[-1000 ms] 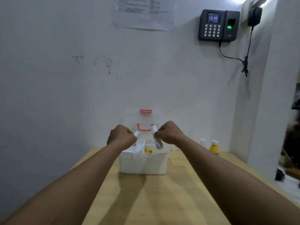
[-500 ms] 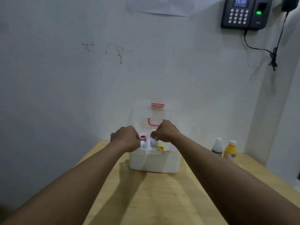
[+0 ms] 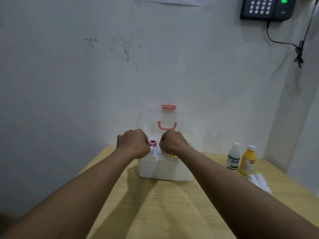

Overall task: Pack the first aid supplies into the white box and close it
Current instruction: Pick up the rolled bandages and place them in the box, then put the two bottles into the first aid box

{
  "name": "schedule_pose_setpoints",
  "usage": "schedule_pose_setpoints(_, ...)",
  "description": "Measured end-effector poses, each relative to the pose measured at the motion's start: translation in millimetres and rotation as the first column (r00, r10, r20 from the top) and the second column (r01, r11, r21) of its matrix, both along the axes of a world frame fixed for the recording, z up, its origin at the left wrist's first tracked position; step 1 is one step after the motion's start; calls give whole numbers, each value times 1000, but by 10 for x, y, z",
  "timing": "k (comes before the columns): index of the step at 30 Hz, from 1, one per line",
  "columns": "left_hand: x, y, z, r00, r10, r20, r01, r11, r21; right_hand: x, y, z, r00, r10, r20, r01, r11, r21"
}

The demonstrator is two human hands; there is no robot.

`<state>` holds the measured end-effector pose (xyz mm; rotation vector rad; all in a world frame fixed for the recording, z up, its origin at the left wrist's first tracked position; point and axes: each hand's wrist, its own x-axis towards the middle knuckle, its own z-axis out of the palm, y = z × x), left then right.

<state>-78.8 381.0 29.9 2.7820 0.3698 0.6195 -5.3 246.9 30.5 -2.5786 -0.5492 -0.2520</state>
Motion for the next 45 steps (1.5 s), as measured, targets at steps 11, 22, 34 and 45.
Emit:
schedule_pose_setpoints(11, 24, -383, 124, 980, -100, 169, 94, 995, 46, -182, -548, 197, 993, -13, 121, 18, 999, -41)
schedule_pose_setpoints(22, 212, -1346, 221, 921, -359, 148, 334, 927, 170, -192, -1727, 249, 953, -161, 258, 199, 971, -130)
schedule_pose_setpoints(34, 775, -2243, -60, 874, -482, 56, 473, 872, 127, 151, -2815, 36, 960, -235, 155, 260, 952, -165)
schedule_pose_setpoints(45, 1072, -2642, -338, 851, -507, 137, 521, 848, -100, 398, -3095, -317, 977, -179, 119, 177, 984, 23)
